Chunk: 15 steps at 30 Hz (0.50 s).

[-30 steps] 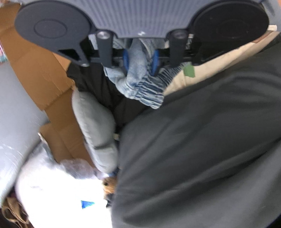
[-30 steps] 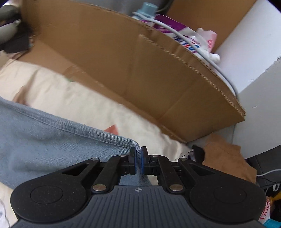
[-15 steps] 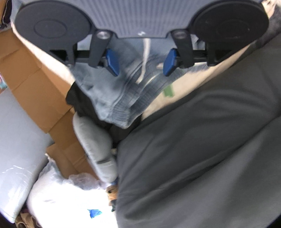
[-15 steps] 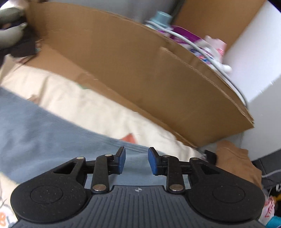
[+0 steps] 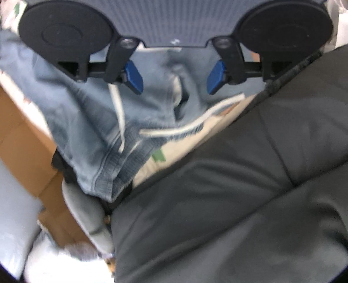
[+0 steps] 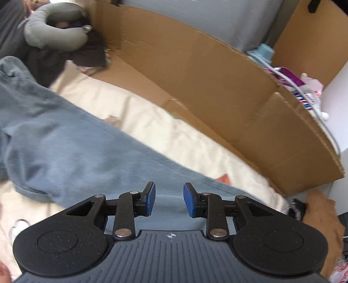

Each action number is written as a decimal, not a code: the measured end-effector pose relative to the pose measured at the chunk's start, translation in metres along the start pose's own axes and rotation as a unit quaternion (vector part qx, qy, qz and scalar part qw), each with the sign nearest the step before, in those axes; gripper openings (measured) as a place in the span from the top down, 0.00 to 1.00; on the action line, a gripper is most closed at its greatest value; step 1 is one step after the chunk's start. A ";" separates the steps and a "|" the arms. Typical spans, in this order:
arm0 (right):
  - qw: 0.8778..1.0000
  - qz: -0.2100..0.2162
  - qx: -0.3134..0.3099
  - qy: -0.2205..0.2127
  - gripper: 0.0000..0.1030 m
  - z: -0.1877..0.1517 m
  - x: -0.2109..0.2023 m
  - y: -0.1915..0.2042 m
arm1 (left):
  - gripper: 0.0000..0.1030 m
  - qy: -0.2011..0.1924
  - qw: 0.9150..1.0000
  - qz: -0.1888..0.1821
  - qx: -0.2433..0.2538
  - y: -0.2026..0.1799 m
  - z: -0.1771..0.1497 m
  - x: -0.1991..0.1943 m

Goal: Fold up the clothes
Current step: 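Close the left gripper on the drawstring waistband of the denim pants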

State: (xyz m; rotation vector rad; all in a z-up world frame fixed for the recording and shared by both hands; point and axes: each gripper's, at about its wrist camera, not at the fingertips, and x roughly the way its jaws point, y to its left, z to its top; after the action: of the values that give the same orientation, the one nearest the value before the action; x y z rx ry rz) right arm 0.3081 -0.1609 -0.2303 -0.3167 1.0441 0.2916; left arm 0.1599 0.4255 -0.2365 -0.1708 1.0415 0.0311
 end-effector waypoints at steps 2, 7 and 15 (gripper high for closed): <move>1.000 0.015 0.000 0.000 0.66 -0.003 -0.002 0.015 | 0.34 0.018 1.000 0.000 0.009 0.001 -0.010 0.005; 0.999 0.042 -0.002 0.000 0.66 -0.016 -0.006 0.055 | 0.34 0.056 0.998 0.001 0.014 0.005 -0.035 0.012; 0.996 0.087 0.017 0.014 0.66 -0.047 -0.006 0.109 | 0.25 0.111 0.993 -0.023 0.003 0.009 -0.081 0.024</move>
State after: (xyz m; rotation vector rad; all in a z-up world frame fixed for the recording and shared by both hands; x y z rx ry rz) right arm 0.2267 -0.0803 -0.2597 -0.1999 1.1044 0.4263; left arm 0.1022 0.4200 -0.2980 -0.1953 1.2599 -0.0347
